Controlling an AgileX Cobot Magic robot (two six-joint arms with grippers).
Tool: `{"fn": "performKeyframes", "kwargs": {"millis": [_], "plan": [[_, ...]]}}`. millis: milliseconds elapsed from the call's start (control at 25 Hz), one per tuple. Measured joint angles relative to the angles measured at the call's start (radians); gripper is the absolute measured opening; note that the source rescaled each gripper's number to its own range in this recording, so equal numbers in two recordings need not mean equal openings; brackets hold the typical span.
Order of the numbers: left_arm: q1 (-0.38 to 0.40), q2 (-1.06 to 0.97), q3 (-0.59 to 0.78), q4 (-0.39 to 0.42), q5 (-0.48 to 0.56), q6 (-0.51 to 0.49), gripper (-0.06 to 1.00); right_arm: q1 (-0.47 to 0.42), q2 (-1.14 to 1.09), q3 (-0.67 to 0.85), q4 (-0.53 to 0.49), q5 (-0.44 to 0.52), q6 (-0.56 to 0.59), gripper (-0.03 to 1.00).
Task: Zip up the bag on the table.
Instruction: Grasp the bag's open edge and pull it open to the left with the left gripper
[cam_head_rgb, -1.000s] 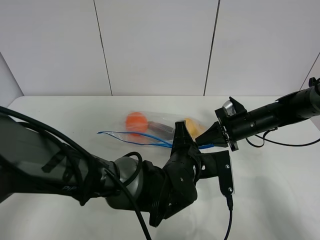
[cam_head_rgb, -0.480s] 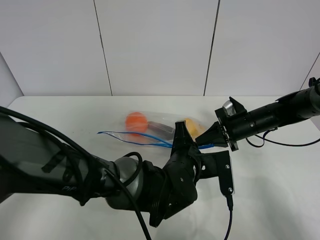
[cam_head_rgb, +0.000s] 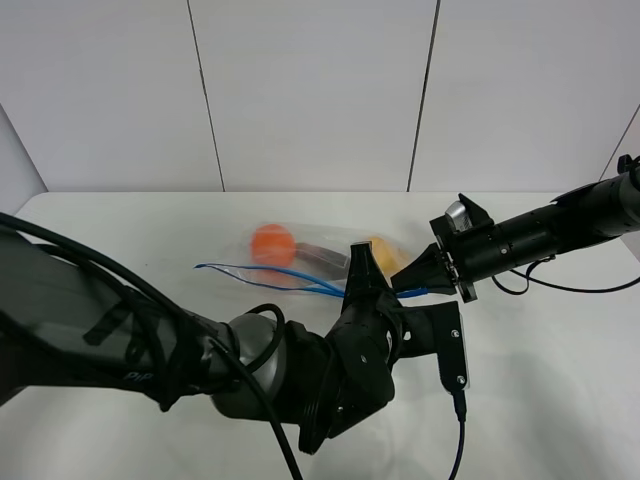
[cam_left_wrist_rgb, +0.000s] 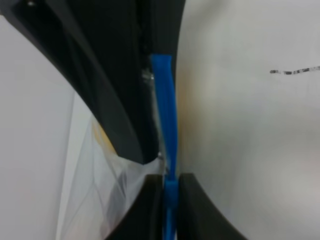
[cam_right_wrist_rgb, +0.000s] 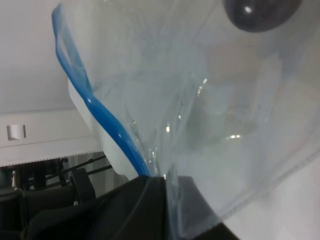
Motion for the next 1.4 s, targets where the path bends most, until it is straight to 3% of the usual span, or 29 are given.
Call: {"fn": "performKeyframes", "kwargs": {"millis": [680, 880, 1160, 1400], "plan": [[0.031, 0.000, 0.000, 0.012, -0.016, 0.002, 0.00, 0.000, 0.000, 0.000, 0.010, -0.014, 0.000, 0.00], [0.039, 0.000, 0.000, 0.015, -0.018, 0.048, 0.00, 0.000, 0.000, 0.000, 0.014, -0.019, 0.000, 0.00], [0.044, 0.000, 0.000, -0.066, 0.060, 0.147, 0.00, 0.000, 0.000, 0.000, 0.014, -0.019, 0.000, 0.00], [0.049, 0.000, 0.000, -0.097, 0.081, 0.158, 0.00, 0.000, 0.000, 0.000, 0.013, -0.019, 0.000, 0.00]]}}
